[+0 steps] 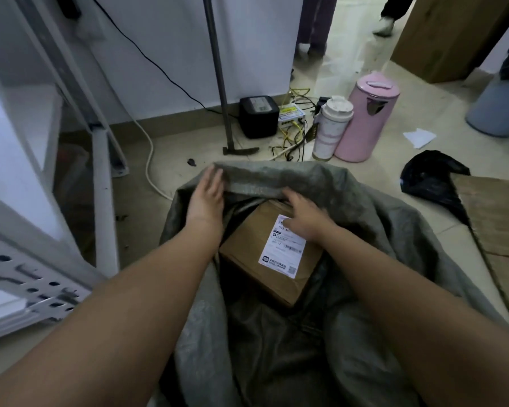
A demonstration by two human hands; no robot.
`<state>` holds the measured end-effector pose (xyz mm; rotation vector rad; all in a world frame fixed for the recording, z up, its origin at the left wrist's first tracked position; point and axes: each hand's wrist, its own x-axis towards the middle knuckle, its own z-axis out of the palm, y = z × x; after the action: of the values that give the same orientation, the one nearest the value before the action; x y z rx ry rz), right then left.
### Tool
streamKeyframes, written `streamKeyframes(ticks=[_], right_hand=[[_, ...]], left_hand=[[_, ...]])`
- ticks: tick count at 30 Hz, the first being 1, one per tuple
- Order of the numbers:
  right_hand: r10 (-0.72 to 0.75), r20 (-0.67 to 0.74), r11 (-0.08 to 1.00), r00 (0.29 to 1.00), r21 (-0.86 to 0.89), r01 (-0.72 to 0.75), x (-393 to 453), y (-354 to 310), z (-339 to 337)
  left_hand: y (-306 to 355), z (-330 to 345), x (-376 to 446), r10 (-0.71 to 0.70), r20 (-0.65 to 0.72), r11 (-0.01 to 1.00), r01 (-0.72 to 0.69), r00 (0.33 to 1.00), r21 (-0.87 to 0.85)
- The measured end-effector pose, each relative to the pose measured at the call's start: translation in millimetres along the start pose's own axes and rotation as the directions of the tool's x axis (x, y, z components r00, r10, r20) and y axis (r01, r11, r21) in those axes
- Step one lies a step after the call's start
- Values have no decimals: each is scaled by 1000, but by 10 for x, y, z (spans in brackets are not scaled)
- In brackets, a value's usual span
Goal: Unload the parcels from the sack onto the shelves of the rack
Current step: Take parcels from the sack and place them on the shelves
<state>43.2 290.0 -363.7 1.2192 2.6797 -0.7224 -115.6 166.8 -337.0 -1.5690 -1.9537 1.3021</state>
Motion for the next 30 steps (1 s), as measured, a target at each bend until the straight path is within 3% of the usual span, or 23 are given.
streamKeyframes(ticks=[4, 6, 8, 10, 11, 13, 15, 18, 20, 22, 23, 25, 27, 30], right_hand=[[-7, 77, 918, 997, -394, 37, 72, 213, -3], [9, 83, 887, 996, -461, 30, 78, 354, 11], [12, 22, 915, 1000, -404, -2, 69, 449, 8], [-61, -88, 917, 994, -397, 21, 38, 509, 9], [-110, -137, 904, 985, -425, 42, 10, 530, 15], [-191, -190, 869, 963, -490, 75, -56, 538, 50], [-193, -173, 823, 966, -565, 64, -134, 551, 93], [41, -119, 828, 992, -552, -100, -240, 554, 38], [213, -72, 858, 974, -463, -222, -263, 561, 20], [365, 17, 916, 931, -188, -355, -266, 564, 51], [427, 98, 901, 899, 31, -432, -265, 556, 73], [443, 174, 794, 879, 379, -475, -249, 547, 103], [450, 102, 713, 887, 557, -426, -268, 548, 87], [500, -10, 571, 866, 756, -321, -328, 542, 15]], left_hand=[[32, -59, 114, -18, 36, 992, 23, 999, -123], [148, -101, 99, -34, 13, 956, 36, 999, -291], [263, -51, 66, -76, -176, 874, -19, 981, -485], [392, 17, -7, -163, -459, 810, -148, 873, -568], [476, 56, -64, -179, -529, 770, -216, 830, -600], [677, 131, -192, -205, -479, 671, -234, 853, -704], [832, 166, -285, -247, -285, 549, -109, 926, -828], [905, 227, -325, -257, -17, 389, 88, 966, -917], [886, 214, -334, -264, 88, 350, 181, 961, -919], [863, 180, -358, -237, 220, 297, 286, 946, -911], [862, 181, -370, -199, 300, 214, 340, 933, -916], [837, 177, -385, -118, 425, -75, 418, 898, -905], [798, 171, -383, -76, 485, -349, 433, 871, -831], [741, 137, -399, -31, 511, -592, 396, 859, -702]])
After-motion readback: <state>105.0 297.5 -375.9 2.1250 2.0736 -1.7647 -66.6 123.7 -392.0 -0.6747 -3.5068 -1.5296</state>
